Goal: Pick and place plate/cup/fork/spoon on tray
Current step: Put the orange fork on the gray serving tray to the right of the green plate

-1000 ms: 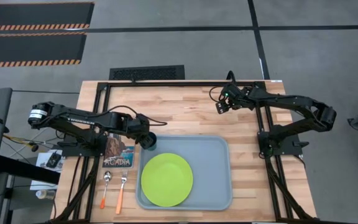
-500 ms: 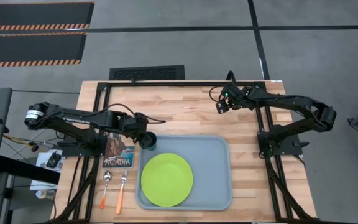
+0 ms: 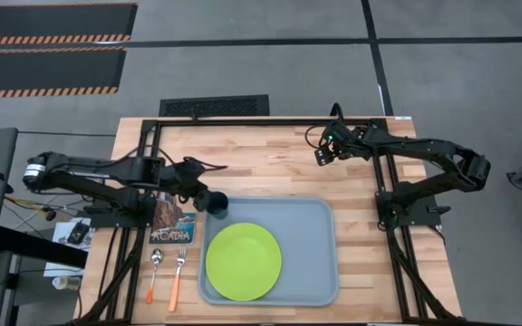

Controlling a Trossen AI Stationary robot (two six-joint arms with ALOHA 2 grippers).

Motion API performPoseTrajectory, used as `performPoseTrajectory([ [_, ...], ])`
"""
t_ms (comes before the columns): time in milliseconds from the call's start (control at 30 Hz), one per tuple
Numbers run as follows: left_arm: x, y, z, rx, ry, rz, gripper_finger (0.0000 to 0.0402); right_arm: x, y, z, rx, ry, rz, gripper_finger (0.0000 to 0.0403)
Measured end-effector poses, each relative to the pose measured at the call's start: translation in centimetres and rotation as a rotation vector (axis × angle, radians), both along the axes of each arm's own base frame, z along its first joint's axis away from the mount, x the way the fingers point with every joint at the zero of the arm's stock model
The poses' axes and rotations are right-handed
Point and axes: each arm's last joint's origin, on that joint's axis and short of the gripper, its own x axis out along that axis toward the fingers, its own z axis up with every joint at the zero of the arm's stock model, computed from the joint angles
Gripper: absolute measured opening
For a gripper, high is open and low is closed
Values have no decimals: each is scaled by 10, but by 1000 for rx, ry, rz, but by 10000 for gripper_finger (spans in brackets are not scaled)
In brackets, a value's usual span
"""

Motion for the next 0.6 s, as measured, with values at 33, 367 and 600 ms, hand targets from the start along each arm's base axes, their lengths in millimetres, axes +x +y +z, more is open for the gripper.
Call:
performPoseTrajectory([
  [33,-4,0,2,-11,-2,8,167,0,0,0,0,0,0,281],
  [367,-37,-23,9,-362,75,-78,167,0,0,0,0,0,0,281],
  [600,-58,-64,-4,-429,345,-27,167,0,0,0,-1,3,5,281],
])
